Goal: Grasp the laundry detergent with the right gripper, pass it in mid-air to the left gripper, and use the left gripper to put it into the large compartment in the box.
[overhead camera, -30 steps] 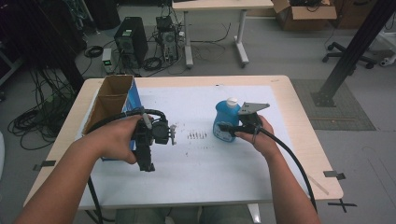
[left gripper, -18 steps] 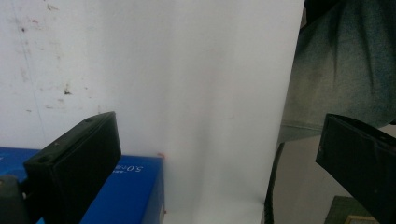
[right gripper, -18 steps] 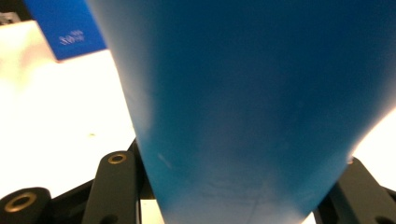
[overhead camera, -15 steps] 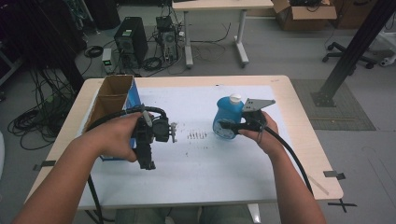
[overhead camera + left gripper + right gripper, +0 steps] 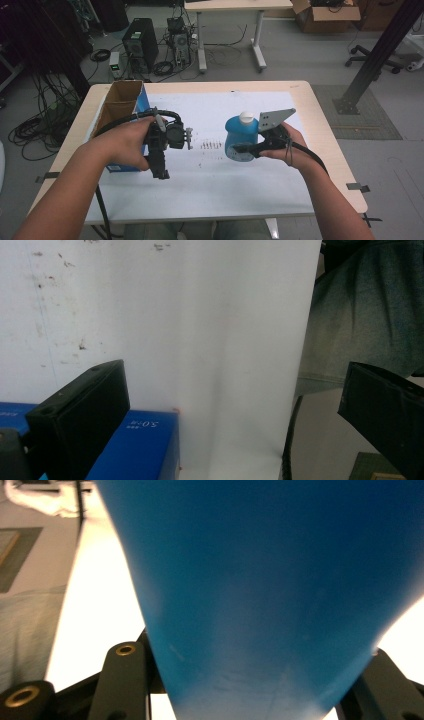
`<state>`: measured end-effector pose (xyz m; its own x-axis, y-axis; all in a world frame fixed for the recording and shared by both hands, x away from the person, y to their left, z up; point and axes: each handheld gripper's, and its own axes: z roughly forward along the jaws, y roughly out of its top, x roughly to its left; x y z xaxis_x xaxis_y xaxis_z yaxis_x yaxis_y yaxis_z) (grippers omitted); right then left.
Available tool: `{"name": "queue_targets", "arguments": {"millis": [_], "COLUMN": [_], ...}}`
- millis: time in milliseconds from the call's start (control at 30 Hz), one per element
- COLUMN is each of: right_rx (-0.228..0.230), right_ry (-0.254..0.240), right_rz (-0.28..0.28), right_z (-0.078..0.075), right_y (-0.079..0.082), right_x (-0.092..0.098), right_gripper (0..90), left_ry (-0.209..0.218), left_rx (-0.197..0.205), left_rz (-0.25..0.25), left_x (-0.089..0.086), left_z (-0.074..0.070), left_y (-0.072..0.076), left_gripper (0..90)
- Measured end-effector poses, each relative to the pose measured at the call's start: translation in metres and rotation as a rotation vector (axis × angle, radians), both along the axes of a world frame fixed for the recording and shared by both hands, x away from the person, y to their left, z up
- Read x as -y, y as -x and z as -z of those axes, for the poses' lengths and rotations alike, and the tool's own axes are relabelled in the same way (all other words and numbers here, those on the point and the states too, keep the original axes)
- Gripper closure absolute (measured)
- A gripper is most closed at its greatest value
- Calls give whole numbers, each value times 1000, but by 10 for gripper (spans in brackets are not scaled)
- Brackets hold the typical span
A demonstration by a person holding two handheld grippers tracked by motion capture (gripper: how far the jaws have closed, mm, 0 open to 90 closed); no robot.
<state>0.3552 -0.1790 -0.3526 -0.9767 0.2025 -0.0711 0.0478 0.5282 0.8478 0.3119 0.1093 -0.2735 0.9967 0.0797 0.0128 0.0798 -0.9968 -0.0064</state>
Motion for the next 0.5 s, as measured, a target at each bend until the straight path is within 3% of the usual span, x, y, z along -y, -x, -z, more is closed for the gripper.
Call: {"name": "queue_targets", "arguments": {"millis": [33, 500], "right_rx": [2, -16], "right_ry": [6, -10], "right_rz": [-29, -125], "right_z": [1, 10], "right_y": [6, 30], "right_x": [-4, -33], "right_gripper": [462, 460], "left_ry": [4, 8], "left_rx": [-2, -3], "left_rz": [0, 4], "left_x": [1, 9], "left_z": [-1, -8], "left_y": [0, 0], "left_gripper": [2, 2]}}
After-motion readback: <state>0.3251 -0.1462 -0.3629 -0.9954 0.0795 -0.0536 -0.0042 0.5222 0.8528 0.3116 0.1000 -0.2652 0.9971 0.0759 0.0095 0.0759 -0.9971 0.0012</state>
